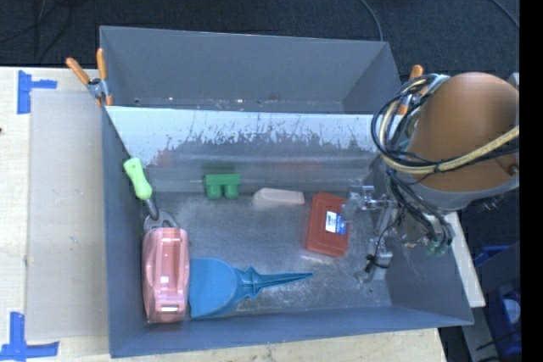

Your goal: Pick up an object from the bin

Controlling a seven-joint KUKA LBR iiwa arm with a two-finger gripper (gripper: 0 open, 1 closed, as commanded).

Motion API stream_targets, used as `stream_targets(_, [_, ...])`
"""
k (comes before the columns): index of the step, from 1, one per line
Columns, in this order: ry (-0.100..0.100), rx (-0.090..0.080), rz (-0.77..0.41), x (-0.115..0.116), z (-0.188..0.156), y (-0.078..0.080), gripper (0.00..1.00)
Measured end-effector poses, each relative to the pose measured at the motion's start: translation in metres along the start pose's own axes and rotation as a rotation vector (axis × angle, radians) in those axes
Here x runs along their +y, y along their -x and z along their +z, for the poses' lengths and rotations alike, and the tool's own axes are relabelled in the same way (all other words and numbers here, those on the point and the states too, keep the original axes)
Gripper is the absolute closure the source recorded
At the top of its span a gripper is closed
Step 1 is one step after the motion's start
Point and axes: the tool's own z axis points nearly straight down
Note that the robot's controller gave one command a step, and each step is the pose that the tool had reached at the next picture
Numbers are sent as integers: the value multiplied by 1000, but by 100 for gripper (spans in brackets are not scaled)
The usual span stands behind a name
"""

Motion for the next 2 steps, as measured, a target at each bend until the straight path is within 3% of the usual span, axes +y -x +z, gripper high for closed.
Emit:
stream_targets(1, [0,-9,-1,0,-4,1,0])
stream_targets(2, [0,-3,-225,2,-12,9,0])
